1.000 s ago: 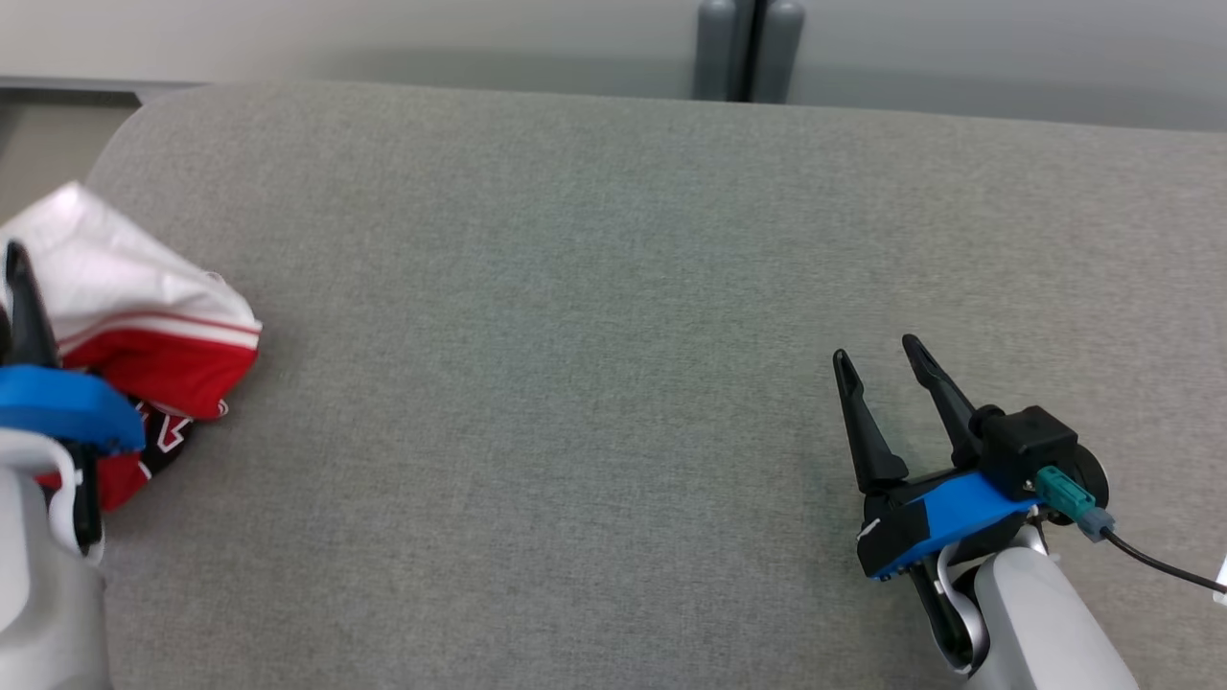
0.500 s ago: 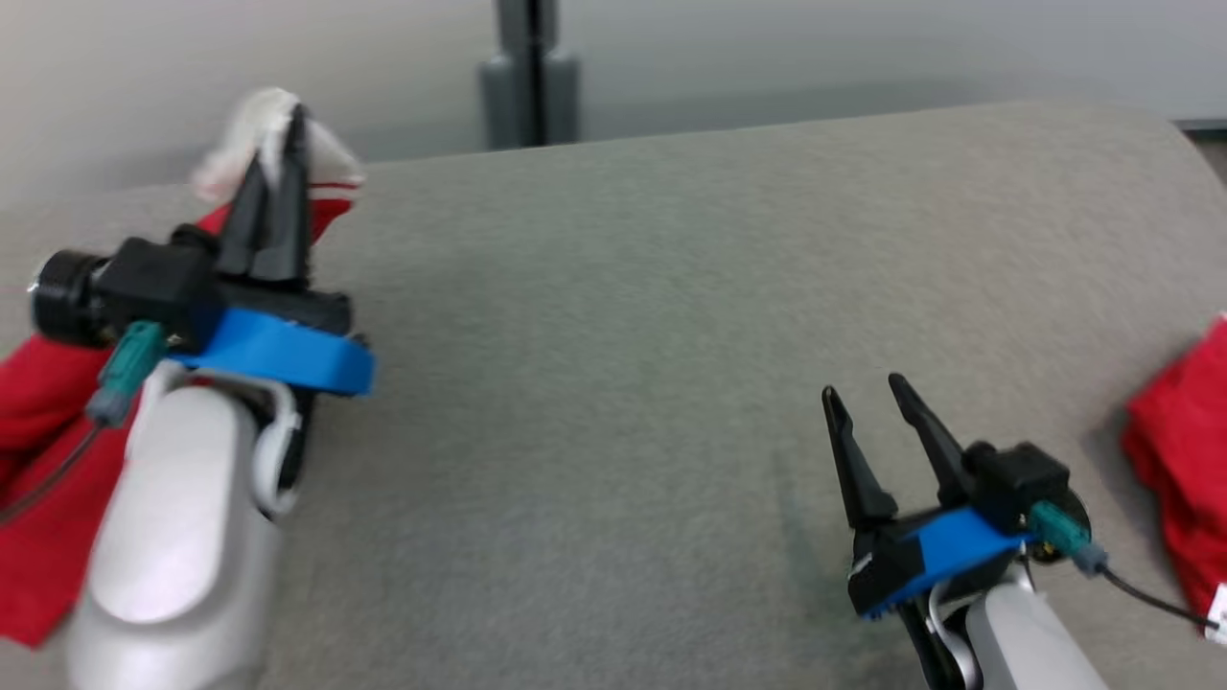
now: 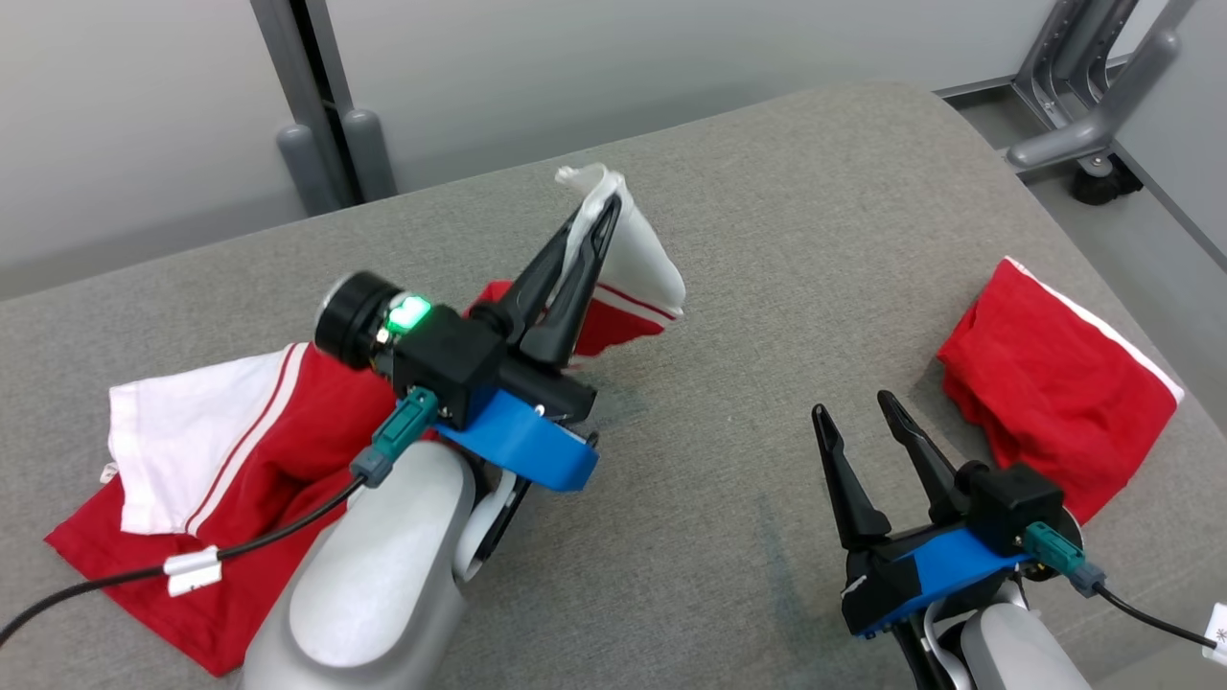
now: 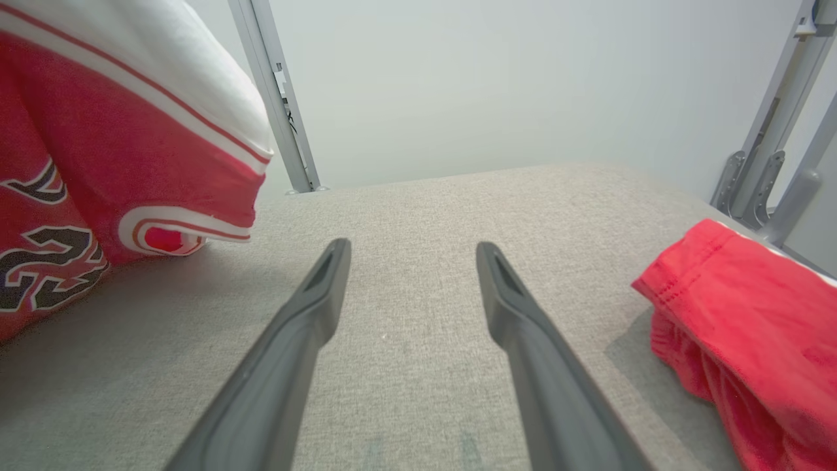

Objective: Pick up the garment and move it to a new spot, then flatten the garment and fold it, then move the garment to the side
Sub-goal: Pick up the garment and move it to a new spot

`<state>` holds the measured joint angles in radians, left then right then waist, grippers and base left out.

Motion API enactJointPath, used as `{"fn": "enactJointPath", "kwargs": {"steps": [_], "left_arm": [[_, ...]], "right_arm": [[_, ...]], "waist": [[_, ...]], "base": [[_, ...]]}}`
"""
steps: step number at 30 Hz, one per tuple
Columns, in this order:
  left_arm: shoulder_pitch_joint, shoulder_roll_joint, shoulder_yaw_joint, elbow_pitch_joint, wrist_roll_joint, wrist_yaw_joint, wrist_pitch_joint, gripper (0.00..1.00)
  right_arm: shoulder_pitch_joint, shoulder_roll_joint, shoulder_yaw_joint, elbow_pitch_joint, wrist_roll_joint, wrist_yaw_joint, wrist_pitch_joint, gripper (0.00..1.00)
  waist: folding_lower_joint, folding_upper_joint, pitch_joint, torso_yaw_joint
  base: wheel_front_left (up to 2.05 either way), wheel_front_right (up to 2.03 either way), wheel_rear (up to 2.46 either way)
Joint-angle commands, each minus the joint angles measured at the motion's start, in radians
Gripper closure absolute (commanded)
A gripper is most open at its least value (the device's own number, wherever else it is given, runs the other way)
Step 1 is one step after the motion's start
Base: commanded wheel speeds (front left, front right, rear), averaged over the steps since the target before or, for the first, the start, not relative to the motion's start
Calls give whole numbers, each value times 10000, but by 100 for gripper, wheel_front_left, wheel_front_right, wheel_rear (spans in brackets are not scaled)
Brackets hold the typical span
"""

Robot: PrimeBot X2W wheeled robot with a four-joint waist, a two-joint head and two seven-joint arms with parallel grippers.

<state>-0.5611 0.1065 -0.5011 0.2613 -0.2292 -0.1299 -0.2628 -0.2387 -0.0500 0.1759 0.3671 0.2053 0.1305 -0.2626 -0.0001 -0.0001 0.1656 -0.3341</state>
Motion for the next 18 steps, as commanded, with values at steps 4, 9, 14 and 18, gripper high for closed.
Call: {"fn": "enactJointPath", "kwargs": {"steps": [4, 9, 14, 18], "left_arm": [[636, 210, 415, 533, 32, 82, -29, 0], [1727, 557, 1749, 889, 35, 510, -26, 0], [2821, 727, 2935, 1072, 123, 824, -27, 0], [3675, 719, 3867, 1183, 245, 1025, -26, 0]], "right_arm": [[159, -15, -66, -48, 94, 4, -31, 0], [137, -16, -212, 69, -13, 4, -31, 0], [199, -19, -365, 229, -68, 2, -31, 0], [272, -19, -404, 397, -84, 2, -31, 0]], "waist": [[1, 1, -62, 300], [1, 1, -346, 1085], [1, 1, -647, 1752], [1, 1, -910, 2149]], "base": [[0, 0, 0], [0, 0, 0], [0, 0, 0], [0, 0, 0]]}}
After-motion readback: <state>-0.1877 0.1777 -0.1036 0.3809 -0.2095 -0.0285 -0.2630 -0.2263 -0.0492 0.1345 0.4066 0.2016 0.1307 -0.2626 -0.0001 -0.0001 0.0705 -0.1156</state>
